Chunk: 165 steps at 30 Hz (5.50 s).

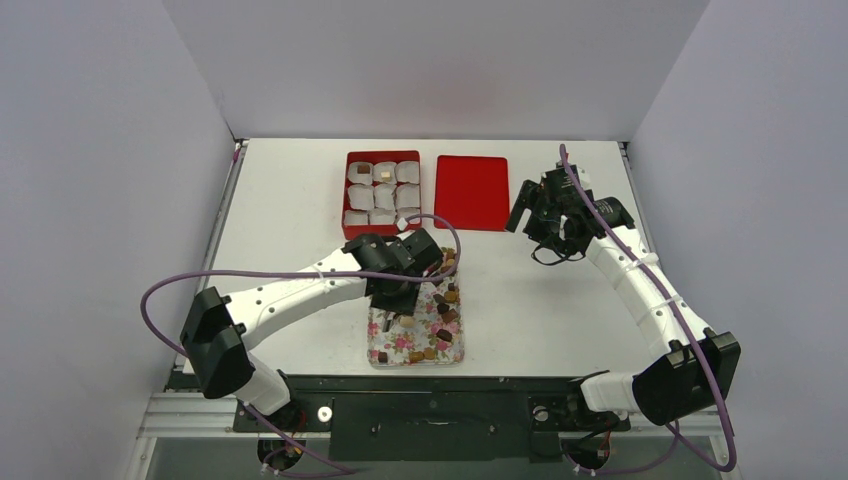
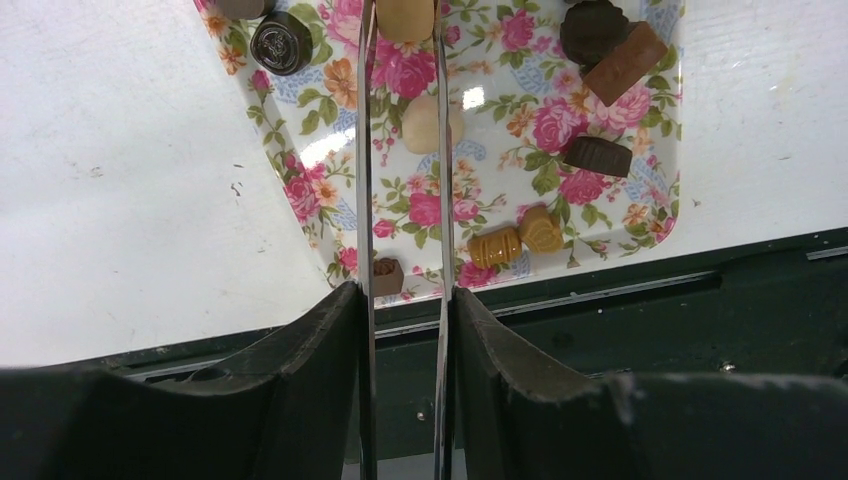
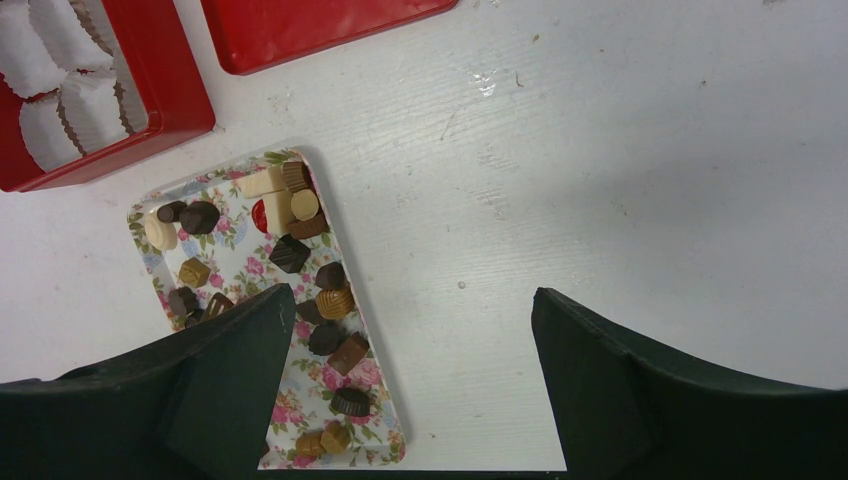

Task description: Pack the chocolate

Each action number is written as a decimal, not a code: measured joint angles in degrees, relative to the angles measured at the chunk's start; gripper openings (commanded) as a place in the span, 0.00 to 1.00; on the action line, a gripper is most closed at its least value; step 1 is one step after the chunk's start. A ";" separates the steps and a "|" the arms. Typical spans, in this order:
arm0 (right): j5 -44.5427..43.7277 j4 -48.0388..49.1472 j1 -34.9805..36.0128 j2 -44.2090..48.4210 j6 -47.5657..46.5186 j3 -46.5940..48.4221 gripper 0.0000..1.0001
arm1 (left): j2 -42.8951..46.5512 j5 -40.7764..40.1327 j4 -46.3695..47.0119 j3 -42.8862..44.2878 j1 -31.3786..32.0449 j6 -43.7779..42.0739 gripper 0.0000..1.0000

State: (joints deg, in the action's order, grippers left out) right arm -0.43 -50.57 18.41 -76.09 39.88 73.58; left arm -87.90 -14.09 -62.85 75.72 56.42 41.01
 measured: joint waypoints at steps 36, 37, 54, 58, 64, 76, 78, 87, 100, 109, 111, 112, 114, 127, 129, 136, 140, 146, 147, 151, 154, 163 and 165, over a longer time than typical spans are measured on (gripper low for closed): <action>0.00 -0.04 -0.02 -0.02 -0.17 0.02 0.84 | -0.44 -1.75 -4.26 14.93 -4.42 -3.37 0.32; 0.00 -0.07 -0.04 -0.02 -0.20 0.02 0.84 | -0.68 -1.75 -4.28 15.63 -5.16 -3.82 0.32; 0.00 -1.44 -0.07 -0.02 -0.26 1.86 0.84 | -16.74 -1.79 2.16 32.85 -19.50 -10.25 0.32; 0.02 -2.36 -0.07 -0.02 -0.37 2.16 0.83 | -21.92 -1.84 4.11 37.57 -22.27 -11.28 0.32; 0.02 -3.89 -0.11 -0.02 -0.46 2.99 0.84 | -28.92 -1.86 6.80 42.91 -25.18 -12.79 0.32; -0.04 -4.48 -0.11 0.00 -0.63 3.34 0.84 | -39.91 -0.35 8.26 54.42 -26.80 -13.31 0.33; -0.04 -4.50 -0.11 0.00 -0.63 3.34 0.83 | -41.22 -0.07 8.26 55.89 -27.04 -13.31 0.33; -0.04 -4.52 -0.11 0.00 -0.70 3.34 0.84 | -44.76 1.09 8.68 57.75 -28.26 -13.18 0.33; -0.02 -4.52 -0.11 0.00 -1.33 3.34 0.84 | -45.68 2.36 9.05 59.34 -29.31 -14.25 0.41; 0.00 -4.52 -0.11 0.00 -1.53 3.34 0.84 | -45.83 2.60 8.70 62.16 -29.64 -15.17 0.41; 0.00 -4.50 -0.09 0.00 -1.53 3.34 0.84 | -45.64 2.60 8.57 62.20 -29.64 -15.26 0.41; 0.00 -4.50 -0.11 0.00 -1.53 3.34 0.84 | -45.42 2.62 8.31 62.20 -29.64 -15.30 0.41; 0.00 -4.50 -0.11 0.00 -1.53 3.34 0.84 | -44.52 2.62 8.31 61.22 -29.64 -15.34 0.41; 0.00 -3.65 -0.09 -0.04 -1.62 3.34 0.84 | -18.01 2.40 7.37 39.10 -27.47 -14.73 0.41; 0.00 -2.91 -0.04 -0.17 -1.49 3.34 0.84 | -13.79 2.27 7.26 35.78 -26.47 -14.56 0.41; 0.09 -1.11 1.07 -1.22 -0.85 3.34 0.84 | -1.75 1.01 4.66 22.67 -21.24 -12.68 0.41; 0.28 -0.48 2.40 -1.97 -0.42 3.34 0.84 | 2.34 0.15 2.51 16.72 -17.18 -10.64 0.41; 0.26 -0.39 3.74 -2.21 -0.15 3.34 0.84 | 8.15 -0.52 -0.26 8.50 -10.82 -6.23 0.41; 0.24 -0.39 3.91 -2.21 -0.15 3.34 0.84 | 9.07 -0.59 -0.68 7.30 -10.16 -5.53 0.41; 0.24 -0.37 4.90 -2.21 -0.09 3.34 0.84 | 13.16 -1.11 -2.82 2.01 -7.26 -2.36 0.41; 0.20 -0.35 5.62 -2.23 0.07 3.34 0.84 | 15.47 -1.11 -4.00 -1.20 -5.46 -0.48 0.41; 0.13 -0.22 6.49 -2.23 0.50 3.34 0.83 | 17.22 -1.22 -4.70 -5.44 -3.58 2.49 0.41; -0.09 -0.24 6.49 -2.23 0.50 3.34 0.84 | 17.09 -1.60 -4.72 -5.62 -3.58 2.75 0.41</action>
State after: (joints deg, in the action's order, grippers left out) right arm -0.51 -50.81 24.91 -78.32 40.38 76.93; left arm -70.81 -15.68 -67.57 70.11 52.84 43.77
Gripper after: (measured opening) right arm 0.836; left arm 0.412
